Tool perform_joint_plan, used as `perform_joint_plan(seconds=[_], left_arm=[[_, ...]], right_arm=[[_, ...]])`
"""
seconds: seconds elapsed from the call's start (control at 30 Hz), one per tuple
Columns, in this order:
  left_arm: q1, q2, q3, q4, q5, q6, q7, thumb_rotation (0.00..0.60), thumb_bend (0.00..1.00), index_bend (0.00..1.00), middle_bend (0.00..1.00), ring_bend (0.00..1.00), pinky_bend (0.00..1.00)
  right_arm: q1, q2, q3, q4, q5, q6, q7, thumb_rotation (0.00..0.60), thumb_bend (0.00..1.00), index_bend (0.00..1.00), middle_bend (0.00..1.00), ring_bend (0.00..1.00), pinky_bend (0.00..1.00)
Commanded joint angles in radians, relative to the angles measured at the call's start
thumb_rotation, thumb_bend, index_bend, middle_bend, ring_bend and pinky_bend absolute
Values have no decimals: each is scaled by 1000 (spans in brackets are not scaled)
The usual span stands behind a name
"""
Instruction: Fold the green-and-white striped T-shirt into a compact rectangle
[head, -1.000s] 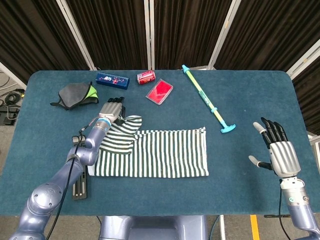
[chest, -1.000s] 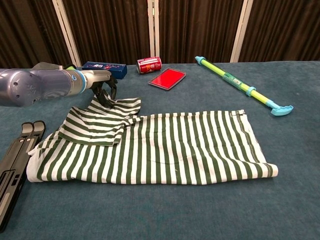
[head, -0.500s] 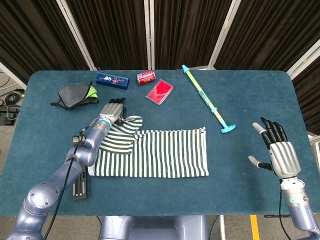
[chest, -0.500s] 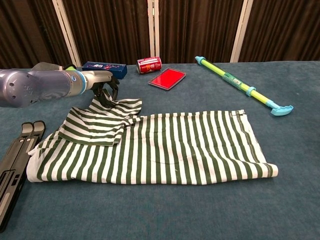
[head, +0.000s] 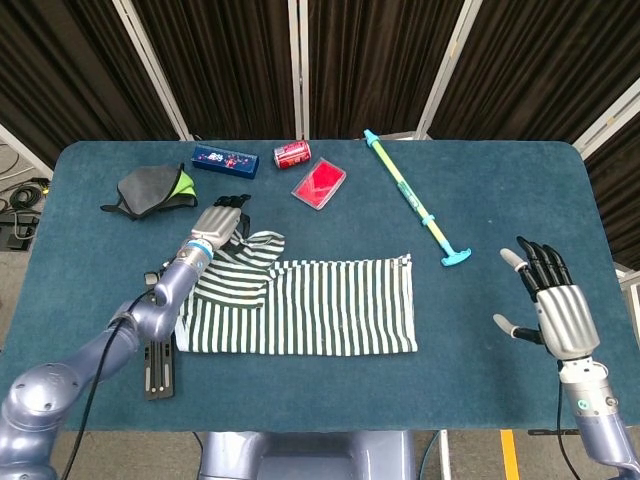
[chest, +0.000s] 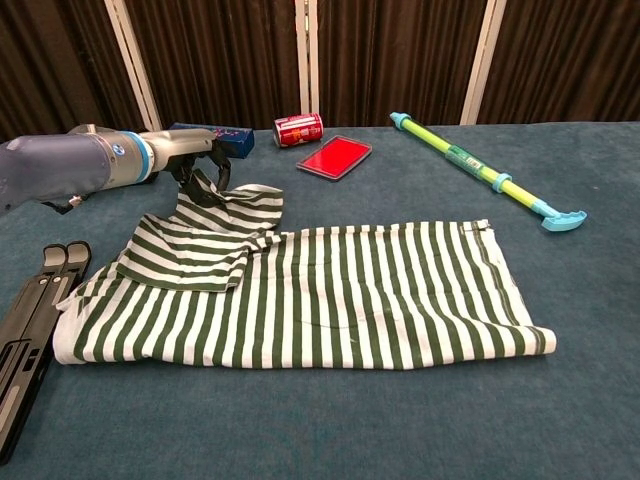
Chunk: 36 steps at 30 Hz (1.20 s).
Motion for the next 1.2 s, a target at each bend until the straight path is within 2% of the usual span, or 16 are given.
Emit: perform_joint_plan(seconds=[0.03,0.13,0.6,0.9,1.2], left_arm=[[61,85,31,-130,44,75,-13,600,793,629,0,0,0],[87,123,50,-198,67,111,-12,600,793,630,0,0,0],[141,199,119,-347,143,210,34,600,792,632,0,0,0],[154,234,141,-418,166,232,47,600,792,630,0,0,0],[167,245,189,-428,181,238,142,600,792,629,0,0,0]], right_arm=[[-1,1,-1,-4,-5,4,-2,600,0,181,3,0,0],[-3,3,-1,-9,-9,9,-5,600,0,183,13,0,0],[-5,3,-5,-17,-21,13,-5,600,0,184,13,0,0],[-9,7,-5,-25,-27,23,-2,600,0,187,14,0,0],[-10,10,-7,-29,-36,27,2,600,0,189,13,0,0]])
